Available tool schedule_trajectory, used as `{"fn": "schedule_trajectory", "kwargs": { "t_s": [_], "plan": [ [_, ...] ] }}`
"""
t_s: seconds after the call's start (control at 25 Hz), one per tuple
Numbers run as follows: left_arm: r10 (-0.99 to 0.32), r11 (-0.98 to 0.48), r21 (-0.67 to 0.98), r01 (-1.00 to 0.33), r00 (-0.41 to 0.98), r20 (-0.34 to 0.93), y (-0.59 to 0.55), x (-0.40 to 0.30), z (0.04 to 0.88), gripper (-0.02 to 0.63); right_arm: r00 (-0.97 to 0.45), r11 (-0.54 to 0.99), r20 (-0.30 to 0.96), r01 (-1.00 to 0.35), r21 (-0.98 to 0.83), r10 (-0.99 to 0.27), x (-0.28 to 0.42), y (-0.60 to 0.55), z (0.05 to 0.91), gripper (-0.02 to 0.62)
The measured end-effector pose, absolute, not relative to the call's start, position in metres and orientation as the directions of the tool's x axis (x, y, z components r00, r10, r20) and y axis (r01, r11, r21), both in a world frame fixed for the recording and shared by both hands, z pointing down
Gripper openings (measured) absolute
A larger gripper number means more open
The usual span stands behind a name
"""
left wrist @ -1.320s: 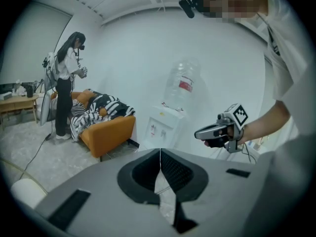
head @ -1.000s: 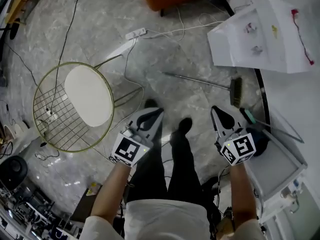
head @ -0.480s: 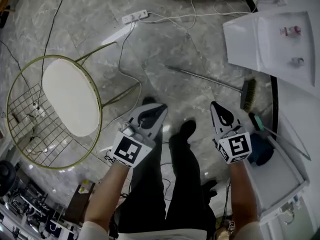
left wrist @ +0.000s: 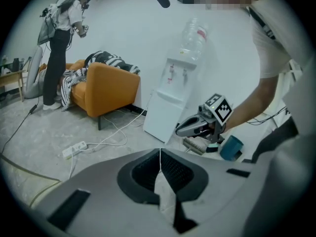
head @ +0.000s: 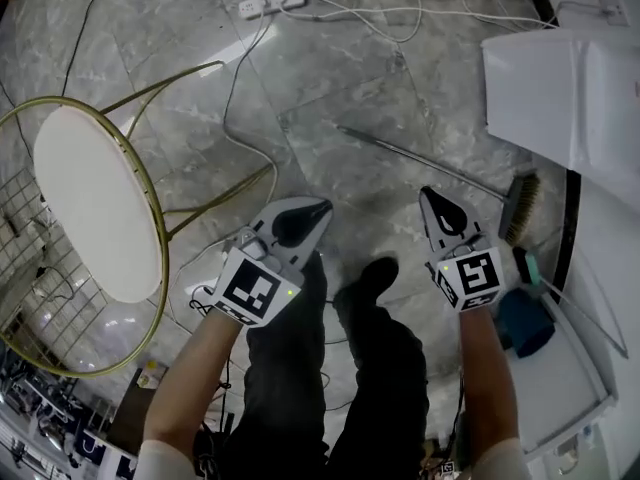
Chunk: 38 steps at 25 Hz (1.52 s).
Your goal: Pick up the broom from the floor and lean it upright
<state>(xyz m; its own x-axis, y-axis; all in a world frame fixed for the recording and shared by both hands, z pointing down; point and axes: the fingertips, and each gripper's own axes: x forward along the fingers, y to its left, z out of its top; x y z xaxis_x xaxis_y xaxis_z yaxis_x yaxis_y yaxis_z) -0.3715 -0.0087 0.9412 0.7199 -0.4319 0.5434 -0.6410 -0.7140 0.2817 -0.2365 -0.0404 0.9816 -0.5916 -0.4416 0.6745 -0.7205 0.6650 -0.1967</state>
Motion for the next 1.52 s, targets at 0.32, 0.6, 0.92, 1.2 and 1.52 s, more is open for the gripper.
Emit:
{"fn": "schedule_trajectory", "kwargs": {
  "t_s": [0.32, 0.6, 0.92, 1.2, 1.52],
  "plan": [
    [-0.425, -0.697, 0.311, -0.647, 0.721, 0.547, -0.01, -0.368, 1.018, 0.009, -0.588, 0.731, 0.72, -0.661, -0.168, -0.367, -0.233, -0.038, 1.088, 0.032],
    [-0.355, -0.75, 0.332, -0.572, 0.772, 0.528, -0.002, -0.359, 1.089, 0.009, -0.592, 0.784, 0.755, -0.595, -0.174, -0.282, -0.23, -0.037, 1.179, 0.074],
    [-0.308, -0.778, 0.372, -0.506, 0.824, 0.475, -0.019, -0.348, 1.124, 0.011, -0.597, 0.876, 0.784, -0.457, -0.154, -0.173, -0.241, -0.037, 1.25, 0.114],
    [-0.288, -0.806, 0.33, -0.491, 0.813, 0.507, -0.02, -0.348, 1.16, 0.011, -0.576, 0.923, 0.812, -0.356, -0.147, -0.092, -0.254, -0.037, 1.31, 0.135],
    [-0.266, -0.814, 0.339, -0.471, 0.822, 0.503, -0.005, -0.338, 1.178, 0.011, -0.472, 0.963, 0.88, -0.257, -0.078, -0.055, -0.248, -0.031, 1.362, 0.138]
  ]
}}
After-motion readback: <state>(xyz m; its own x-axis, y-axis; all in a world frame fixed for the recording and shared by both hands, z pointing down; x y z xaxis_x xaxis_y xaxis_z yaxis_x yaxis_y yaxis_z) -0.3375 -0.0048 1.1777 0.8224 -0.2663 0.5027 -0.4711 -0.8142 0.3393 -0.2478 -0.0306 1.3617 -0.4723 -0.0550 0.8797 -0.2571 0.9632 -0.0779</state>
